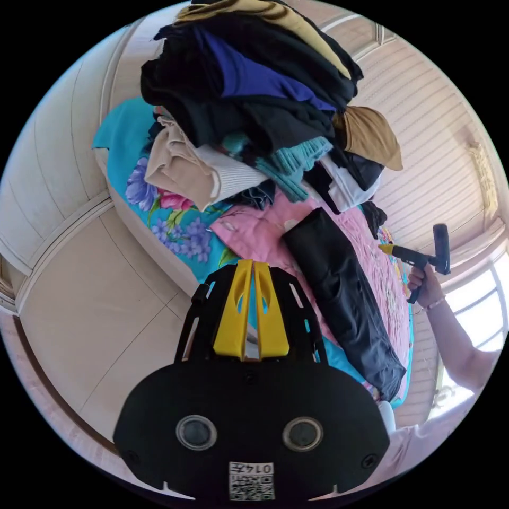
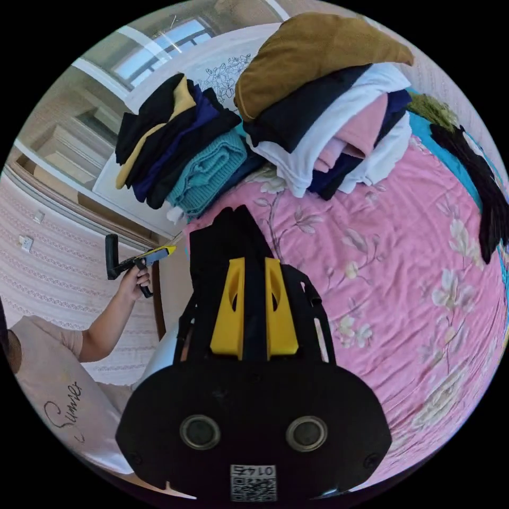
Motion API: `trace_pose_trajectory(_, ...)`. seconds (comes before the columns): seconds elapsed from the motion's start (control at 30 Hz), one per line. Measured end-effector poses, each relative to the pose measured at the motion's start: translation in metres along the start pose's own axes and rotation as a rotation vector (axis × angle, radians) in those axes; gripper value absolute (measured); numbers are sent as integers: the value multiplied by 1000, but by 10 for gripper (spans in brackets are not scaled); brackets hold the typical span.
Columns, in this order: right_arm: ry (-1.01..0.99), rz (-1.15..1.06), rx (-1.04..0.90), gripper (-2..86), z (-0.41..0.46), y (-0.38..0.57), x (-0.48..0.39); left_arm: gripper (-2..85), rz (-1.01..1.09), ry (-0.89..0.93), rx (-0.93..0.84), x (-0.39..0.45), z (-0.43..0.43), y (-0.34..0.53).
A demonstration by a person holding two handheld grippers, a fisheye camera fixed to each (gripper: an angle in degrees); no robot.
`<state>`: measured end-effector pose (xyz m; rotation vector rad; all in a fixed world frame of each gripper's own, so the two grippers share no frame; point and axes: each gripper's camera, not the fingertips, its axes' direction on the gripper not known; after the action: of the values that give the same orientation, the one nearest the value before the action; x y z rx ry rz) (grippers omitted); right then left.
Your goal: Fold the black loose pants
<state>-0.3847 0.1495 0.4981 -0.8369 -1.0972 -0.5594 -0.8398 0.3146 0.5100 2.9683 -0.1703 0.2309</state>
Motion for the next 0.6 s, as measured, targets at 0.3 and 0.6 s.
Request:
trace_pose_trajectory(0.3,351,579,43,67,-192,329,35,35,530,170,-201,187,-12,18)
trace_pose_trajectory(0.6,514,569,35,75,-247,417,-6,64,978,173,-395,440,53,1)
